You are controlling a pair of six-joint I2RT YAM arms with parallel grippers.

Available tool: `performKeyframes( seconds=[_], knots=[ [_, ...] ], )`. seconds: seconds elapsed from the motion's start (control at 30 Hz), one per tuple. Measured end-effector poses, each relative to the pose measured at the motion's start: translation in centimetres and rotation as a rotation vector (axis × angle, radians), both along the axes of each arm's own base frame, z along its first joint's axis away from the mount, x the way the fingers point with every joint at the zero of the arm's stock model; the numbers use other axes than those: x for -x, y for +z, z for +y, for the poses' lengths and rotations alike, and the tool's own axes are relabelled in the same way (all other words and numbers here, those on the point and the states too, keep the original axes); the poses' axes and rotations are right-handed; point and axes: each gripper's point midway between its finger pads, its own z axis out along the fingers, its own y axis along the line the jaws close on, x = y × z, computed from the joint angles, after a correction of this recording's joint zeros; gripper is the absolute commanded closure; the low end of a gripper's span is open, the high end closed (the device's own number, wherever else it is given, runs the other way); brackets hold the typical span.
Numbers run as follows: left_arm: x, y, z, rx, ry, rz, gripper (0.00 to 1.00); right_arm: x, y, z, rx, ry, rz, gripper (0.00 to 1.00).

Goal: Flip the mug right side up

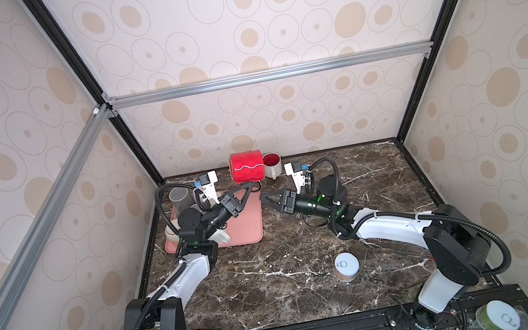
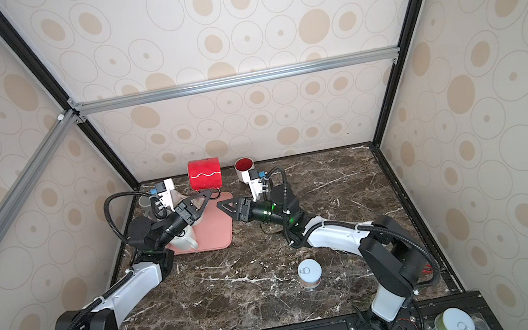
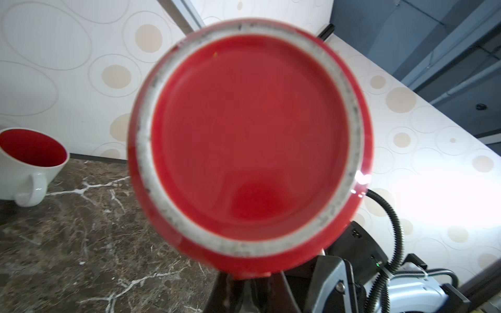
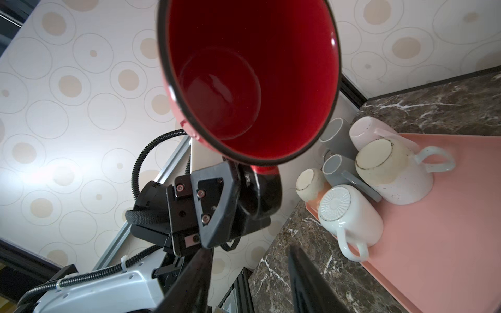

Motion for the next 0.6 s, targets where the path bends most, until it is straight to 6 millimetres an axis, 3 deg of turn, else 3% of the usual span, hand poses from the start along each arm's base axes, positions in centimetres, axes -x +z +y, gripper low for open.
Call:
performKeyframes(
  seconds=[0.2, 0.6],
  knots=[
    [1.6, 2.0, -0.3, 0.036, -0.059, -0.055, 1.00, 0.4, 1.4, 0.7, -0.049, 0.058, -0.017, 0.52],
    [2.8, 2.8, -0.6, 0.064, -0.114, -0.071, 1.00, 0.5, 3.8, 1.0, -0.089, 0.079, -0.060, 0.57]
  ],
)
